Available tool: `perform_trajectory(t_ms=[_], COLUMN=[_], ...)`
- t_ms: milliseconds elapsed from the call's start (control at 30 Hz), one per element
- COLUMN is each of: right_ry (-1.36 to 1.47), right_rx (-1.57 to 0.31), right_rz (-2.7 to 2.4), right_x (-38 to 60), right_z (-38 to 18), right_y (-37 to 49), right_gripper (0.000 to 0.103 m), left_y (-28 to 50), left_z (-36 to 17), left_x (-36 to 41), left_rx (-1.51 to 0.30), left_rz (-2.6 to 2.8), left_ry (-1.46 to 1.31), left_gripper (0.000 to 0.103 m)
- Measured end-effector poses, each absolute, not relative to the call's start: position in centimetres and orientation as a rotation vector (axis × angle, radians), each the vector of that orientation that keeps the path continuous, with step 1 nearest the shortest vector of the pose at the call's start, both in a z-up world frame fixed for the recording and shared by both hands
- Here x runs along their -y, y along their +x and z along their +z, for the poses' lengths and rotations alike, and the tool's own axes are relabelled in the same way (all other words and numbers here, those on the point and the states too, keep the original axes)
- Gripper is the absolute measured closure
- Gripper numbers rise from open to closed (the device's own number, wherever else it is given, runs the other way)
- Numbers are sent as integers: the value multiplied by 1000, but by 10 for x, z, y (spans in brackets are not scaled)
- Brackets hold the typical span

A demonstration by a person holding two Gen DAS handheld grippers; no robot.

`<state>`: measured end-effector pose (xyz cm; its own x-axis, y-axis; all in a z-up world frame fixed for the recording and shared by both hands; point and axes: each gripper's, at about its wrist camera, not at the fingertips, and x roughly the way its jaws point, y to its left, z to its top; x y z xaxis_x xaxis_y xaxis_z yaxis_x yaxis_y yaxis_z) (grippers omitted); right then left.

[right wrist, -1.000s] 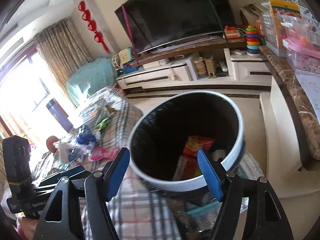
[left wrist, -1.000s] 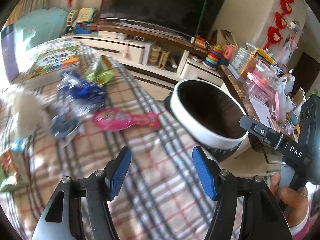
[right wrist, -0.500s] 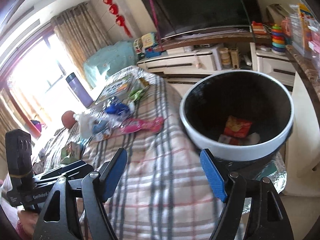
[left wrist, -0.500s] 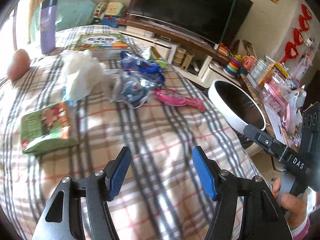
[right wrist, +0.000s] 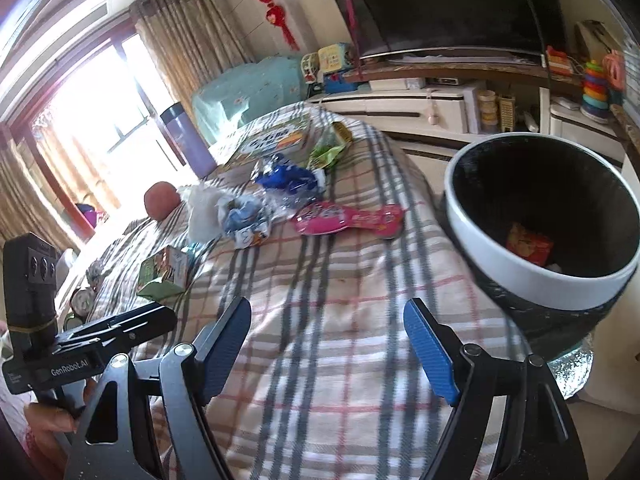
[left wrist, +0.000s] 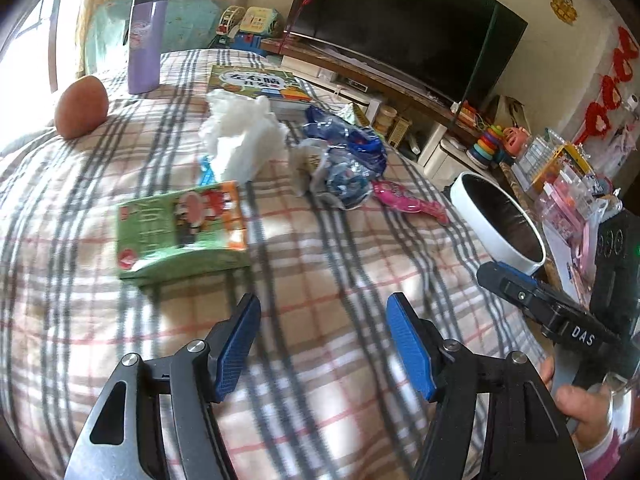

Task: Collect trash
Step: 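Move both open tools back toward the trash on the bed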

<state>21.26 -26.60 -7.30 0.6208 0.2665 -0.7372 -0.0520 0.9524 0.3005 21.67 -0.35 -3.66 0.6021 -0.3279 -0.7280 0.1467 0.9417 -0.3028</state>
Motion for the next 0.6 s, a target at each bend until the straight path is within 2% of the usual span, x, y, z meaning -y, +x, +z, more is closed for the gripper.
perform_trajectory(t_ms=[233,300,600], right_ry=[205,194,128], right_rx=[-917,-922,-969], right_rz=[237,248,313], right_x=[247,244,239], right_z=[-78,-80,-88], right_y=[224,227,252], right_gripper=[23,23,22], left_y=[216,217,235], left_z=[-34,-33,-21], left_x=[-22,-29,-68], left_rx=[-902,-912,-910], left_rz=[-288,-297,-305], left_ry=[-177,-168,-83], left_gripper=[37,31,21])
